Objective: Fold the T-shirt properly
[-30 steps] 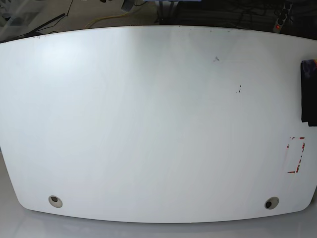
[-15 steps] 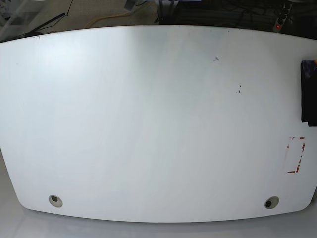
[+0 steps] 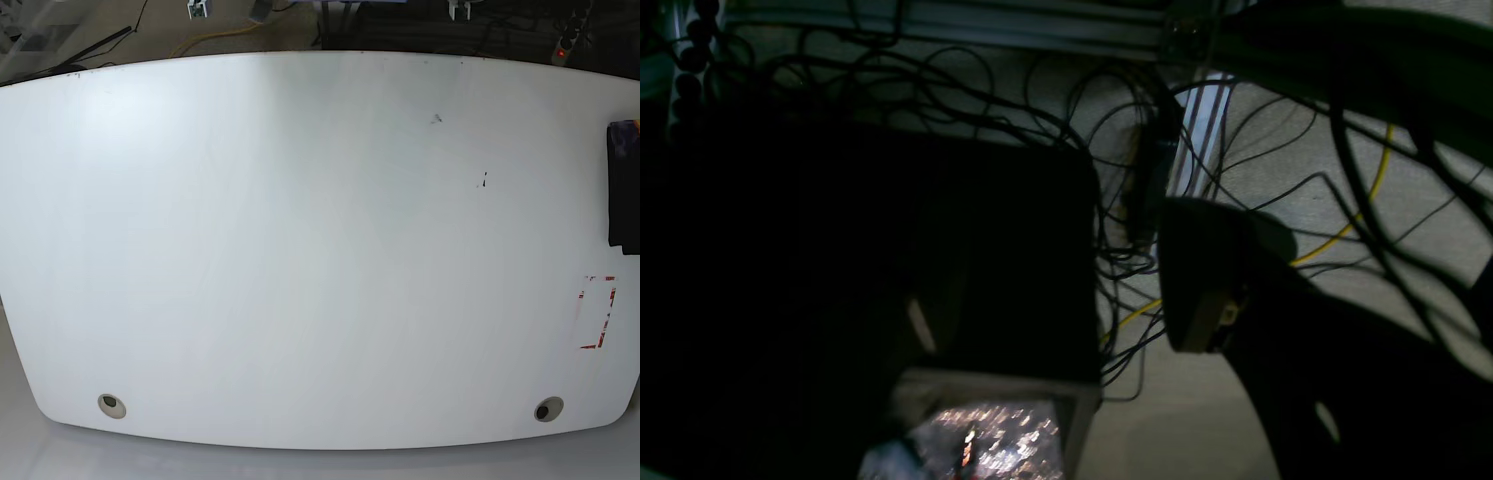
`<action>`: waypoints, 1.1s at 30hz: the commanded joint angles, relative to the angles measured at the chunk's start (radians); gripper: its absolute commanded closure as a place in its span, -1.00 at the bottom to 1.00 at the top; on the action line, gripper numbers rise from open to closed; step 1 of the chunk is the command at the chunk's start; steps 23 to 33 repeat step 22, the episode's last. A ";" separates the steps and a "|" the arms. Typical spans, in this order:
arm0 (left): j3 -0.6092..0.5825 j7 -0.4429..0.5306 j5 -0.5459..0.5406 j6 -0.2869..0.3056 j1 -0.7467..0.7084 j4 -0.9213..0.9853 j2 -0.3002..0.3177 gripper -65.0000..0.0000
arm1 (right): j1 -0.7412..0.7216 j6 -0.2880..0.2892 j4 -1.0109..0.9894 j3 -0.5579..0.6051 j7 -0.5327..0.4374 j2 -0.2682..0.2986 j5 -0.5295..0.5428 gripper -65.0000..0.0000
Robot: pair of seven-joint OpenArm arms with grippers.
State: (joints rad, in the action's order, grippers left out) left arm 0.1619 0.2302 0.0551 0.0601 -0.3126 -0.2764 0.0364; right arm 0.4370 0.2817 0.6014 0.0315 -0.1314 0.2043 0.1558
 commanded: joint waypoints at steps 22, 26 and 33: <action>-0.002 -0.071 0.004 0.004 0.137 0.176 0.023 -0.24 | -0.175 -0.002 -0.217 0.000 -0.014 0.007 -0.002 0.64; -0.002 -0.071 0.004 0.004 0.137 0.176 0.023 -0.24 | -0.175 -0.002 -0.217 0.000 -0.014 0.007 -0.002 0.64; -0.002 -0.071 0.004 0.004 0.137 0.176 0.023 -0.24 | -0.175 -0.002 -0.217 0.000 -0.014 0.007 -0.002 0.64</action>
